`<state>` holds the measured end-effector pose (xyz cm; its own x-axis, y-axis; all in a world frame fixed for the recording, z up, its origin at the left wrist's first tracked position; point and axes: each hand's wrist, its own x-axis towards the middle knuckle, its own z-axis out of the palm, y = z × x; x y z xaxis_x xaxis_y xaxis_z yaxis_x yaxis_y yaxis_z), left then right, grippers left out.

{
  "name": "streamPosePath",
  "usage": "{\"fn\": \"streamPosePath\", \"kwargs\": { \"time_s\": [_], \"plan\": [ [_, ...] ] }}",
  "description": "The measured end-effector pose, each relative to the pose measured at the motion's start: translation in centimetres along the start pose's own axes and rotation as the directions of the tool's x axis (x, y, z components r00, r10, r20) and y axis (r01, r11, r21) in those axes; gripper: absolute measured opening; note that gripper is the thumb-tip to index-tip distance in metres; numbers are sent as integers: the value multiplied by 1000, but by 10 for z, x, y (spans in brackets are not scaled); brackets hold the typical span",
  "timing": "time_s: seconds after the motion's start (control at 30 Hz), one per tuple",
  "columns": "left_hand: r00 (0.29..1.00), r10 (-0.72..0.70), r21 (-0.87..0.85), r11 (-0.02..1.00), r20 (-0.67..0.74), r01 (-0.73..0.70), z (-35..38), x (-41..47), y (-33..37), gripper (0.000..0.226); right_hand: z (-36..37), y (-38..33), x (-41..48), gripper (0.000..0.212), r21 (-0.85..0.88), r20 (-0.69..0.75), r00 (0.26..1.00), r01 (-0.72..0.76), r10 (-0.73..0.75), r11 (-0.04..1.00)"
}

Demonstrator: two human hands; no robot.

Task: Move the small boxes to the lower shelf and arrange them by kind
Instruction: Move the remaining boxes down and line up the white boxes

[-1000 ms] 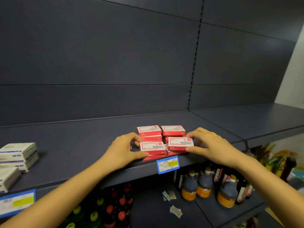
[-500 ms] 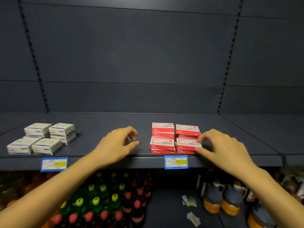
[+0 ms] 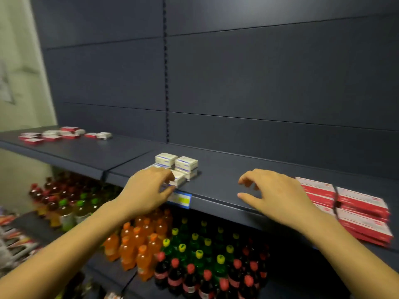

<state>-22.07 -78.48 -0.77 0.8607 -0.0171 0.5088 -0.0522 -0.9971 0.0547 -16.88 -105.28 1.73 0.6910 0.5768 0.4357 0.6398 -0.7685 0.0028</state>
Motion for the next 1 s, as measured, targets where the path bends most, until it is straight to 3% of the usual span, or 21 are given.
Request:
{"fn": "streamPosePath", "kwargs": {
  "time_s": [0.33, 0.7, 1.0],
  "plan": [
    [983, -181, 137, 974, -1, 180, -42, -41, -150, 30, 40, -124, 106, 26, 66, 1, 979, 203, -204, 977],
    [983, -185, 213, 960, 4, 180, -66, -57, -346, 31, 119, -278, 233, 31, 154, 48, 973, 215, -225, 964],
    [970, -243, 170, 956, 9, 238, -63, -52, -455, 32, 156, -352, 328, 33, 152, 120, 968, 202, -221, 968]
  ]
}}
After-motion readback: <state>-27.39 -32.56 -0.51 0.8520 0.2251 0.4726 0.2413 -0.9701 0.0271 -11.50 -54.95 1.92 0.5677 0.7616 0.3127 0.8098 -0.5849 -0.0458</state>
